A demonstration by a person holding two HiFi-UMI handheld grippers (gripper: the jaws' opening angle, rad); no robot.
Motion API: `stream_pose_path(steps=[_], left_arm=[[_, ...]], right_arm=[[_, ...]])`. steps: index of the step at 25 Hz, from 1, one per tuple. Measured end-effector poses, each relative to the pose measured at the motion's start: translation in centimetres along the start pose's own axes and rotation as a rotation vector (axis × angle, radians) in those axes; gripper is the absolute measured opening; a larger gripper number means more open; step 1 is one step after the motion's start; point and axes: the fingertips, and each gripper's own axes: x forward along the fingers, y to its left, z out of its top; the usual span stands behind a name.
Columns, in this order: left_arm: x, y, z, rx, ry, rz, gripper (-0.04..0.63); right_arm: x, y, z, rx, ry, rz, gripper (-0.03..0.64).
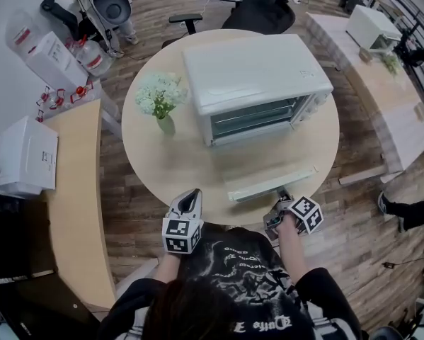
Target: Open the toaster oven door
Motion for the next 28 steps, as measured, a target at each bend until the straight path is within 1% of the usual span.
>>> stream_pose_path(steps=[2,4,7,8,9,10,12,15,21,24,26,28], left_arm=[[-0.1,0.0,-0.2,-0.005,0.003,0.002,0.02],[-0.2,0.1,-0.4,-0.015,0.007,0.004,0.02],[-0.3,0.3,-0.5,-0.023,0.007,0.012,0.02],[-0.3,0.3,-0.5,-0.025,0.006,0.013,0.02],[-0.4,0.4,-0.5,-0.026,0.005,0.014,0.02],[-0.4,0.4,-0.6,-0.027,0.005,0.014,0.02],[-0.4,0.4,-0.7,-0.025,0.005,0.012,0.02],[-0.4,0.2,-0.8,-0.017,0.011,0.006,0.02],[-0.6,-0.5,-0.9,-0.005,0.007,-0.002,0.02],[-0.9,-0.6,-0.9,-0.015,0.003,-0.003,0.02],[-1.0,-0.8,-0.8,-0.025,-0.004,-0.008,0.02],[-1.0,-1.1,-0.6,-0.031,-0.011,-0.018,0.02]], right_arm=[[0.1,-0.3,-0.1,-0.002,-0.01,0.032,0.104],[0.1,-0.7,-0.3,0.02,-0.021,0.06,0.103],[0.2,-1.5,-0.6,0.063,-0.025,0.06,0.088],[0.2,-1.9,-0.7,0.06,-0.023,0.044,0.075],[0.1,-2.4,-0.9,0.047,-0.019,0.021,0.031],[0.1,-2.9,-1.0,0.03,-0.014,0.002,0.008],[0.2,-3.2,-1.3,0.008,-0.003,0.003,0.008],[0.4,-3.2,-1.4,0.027,0.004,0.025,0.007],[-0.3,-3.6,-1.6,0.032,0.009,0.011,0.008],[-1.5,-3.1,-1.0,-0.014,-0.021,0.019,0.008],[-2.4,-2.0,-0.2,-0.086,-0.043,0.034,0.008],[-3.3,-0.6,0.6,-0.189,-0.068,0.051,0.008]])
